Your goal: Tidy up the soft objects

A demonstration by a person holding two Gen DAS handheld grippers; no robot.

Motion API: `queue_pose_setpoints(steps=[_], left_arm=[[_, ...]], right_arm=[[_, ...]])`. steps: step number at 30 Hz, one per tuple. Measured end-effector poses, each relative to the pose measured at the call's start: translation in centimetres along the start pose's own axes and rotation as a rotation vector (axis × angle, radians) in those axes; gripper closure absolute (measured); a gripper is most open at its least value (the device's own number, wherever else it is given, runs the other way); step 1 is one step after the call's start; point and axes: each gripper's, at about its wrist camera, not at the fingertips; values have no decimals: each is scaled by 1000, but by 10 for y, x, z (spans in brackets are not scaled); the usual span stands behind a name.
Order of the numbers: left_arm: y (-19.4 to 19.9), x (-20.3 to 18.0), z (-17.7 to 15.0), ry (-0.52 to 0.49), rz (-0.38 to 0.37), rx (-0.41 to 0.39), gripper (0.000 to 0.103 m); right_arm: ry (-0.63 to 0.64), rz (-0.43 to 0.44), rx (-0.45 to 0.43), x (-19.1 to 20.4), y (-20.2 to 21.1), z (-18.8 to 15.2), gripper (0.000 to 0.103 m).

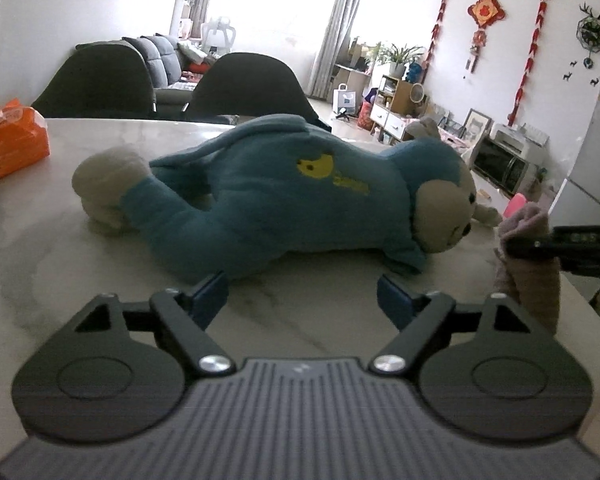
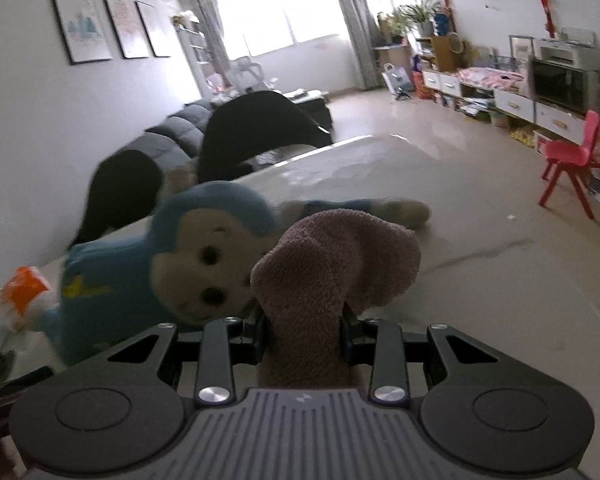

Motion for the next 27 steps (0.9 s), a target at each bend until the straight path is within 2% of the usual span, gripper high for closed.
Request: queue_pose_setpoints(steps=[5, 7, 10, 12, 15, 21, 27], left_arm=[[-3, -14, 3, 3, 22, 19, 10], [-3, -18, 4, 1, 28, 22, 7], [-3, -25, 6, -8, 39, 37, 3], [-3, -30, 7, -13, 54, 43, 0], [-1, -38, 9, -9, 93, 60, 0], [2, -50, 6, 5, 175, 105, 0], [7, -61, -3, 6, 291, 136, 0]], right_arm=[[23, -31, 50, -1, -15, 7, 57], [33, -41, 67, -2, -22, 8, 51], [48, -46, 54, -1, -19, 4, 33], [56, -63, 43, 2, -13, 2, 16], [74, -81, 45, 8, -3, -3, 6], [108, -102, 58, 21, 17, -19, 1], [133, -96, 67, 28, 42, -41, 1]])
Point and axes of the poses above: each gripper's, at about its wrist camera, not at the fingertips, and y roughly against the way its jaws point, x to its left, z to its top, and after that the axes turned 9 degrees about x, right-handed
